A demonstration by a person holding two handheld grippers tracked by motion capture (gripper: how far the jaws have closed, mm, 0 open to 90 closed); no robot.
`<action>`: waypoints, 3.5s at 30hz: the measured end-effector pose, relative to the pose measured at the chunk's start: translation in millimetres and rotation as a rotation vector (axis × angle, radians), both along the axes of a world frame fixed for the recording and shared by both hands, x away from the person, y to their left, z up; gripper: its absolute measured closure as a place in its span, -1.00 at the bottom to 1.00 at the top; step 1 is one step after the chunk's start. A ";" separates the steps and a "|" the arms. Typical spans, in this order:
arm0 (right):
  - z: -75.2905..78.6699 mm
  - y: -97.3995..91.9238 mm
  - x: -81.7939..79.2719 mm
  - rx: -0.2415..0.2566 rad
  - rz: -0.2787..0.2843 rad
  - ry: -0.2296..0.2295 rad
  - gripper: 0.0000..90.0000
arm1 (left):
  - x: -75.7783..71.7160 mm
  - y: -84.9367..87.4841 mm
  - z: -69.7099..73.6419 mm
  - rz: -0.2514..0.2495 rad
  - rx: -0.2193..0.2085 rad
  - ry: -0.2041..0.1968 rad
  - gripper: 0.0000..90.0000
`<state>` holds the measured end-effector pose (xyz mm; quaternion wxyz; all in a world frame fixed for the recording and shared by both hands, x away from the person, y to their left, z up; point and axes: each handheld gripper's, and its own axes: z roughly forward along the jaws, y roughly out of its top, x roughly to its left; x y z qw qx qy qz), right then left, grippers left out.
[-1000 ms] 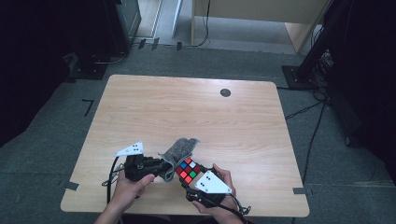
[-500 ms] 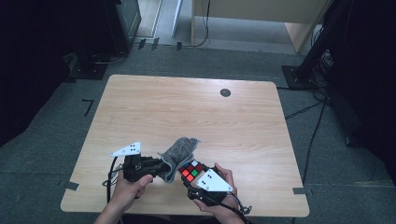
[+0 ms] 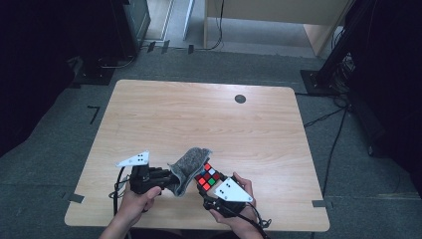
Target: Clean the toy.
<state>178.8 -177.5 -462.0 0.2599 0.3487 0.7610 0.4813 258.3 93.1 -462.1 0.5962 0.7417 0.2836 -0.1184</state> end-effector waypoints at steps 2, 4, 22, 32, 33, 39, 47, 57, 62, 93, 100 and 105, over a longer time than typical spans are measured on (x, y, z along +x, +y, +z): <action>3.2 -1.8 -0.6 0.017 -0.002 -0.007 -0.23 | -0.7 -3.5 -5.4 -0.001 0.040 -0.004 0.60; 5.7 -2.7 -1.7 0.025 -0.003 -0.015 -0.23 | -0.8 -5.4 -7.7 -0.004 0.044 -0.001 0.59; 6.4 -5.3 -1.1 0.053 -0.028 -0.015 -0.23 | -3.5 -16.4 -17.3 0.019 0.154 -0.031 0.57; 8.1 -5.7 -1.3 0.069 -0.044 -0.024 -0.23 | -5.1 -23.1 -23.4 0.070 0.235 -0.036 0.58; 9.1 -6.6 -1.4 0.076 -0.048 -0.024 -0.23 | -6.2 -24.4 -23.4 0.072 0.242 -0.046 0.58; 9.4 -5.8 -1.8 0.092 -0.046 -0.022 -0.23 | -17.4 -38.2 -21.9 0.057 0.306 -0.168 0.58; 11.6 -6.0 -3.1 0.118 -0.035 -0.027 -0.23 | -29.3 -43.3 -16.0 0.011 0.249 -0.296 0.58; 12.1 -5.3 -2.7 0.148 -0.033 -0.009 -0.23 | -37.5 -56.2 -20.0 -0.019 0.292 -0.352 0.58; 11.7 -3.8 -2.5 0.140 -0.026 -0.015 -0.23 | -38.7 -52.7 -17.3 -0.014 0.294 -0.404 0.58; 11.1 -8.3 -1.0 0.143 -0.040 -0.018 -0.23 | -35.5 -50.5 -17.0 0.020 0.227 -0.327 0.55; 11.6 -9.7 -0.7 0.129 -0.060 -0.022 -0.23 | -33.1 -48.3 -16.2 0.088 0.248 -0.325 0.56; 9.0 -2.2 -1.8 0.110 -0.026 -0.026 -0.23 | -33.6 -48.8 -16.1 0.104 0.265 -0.325 0.57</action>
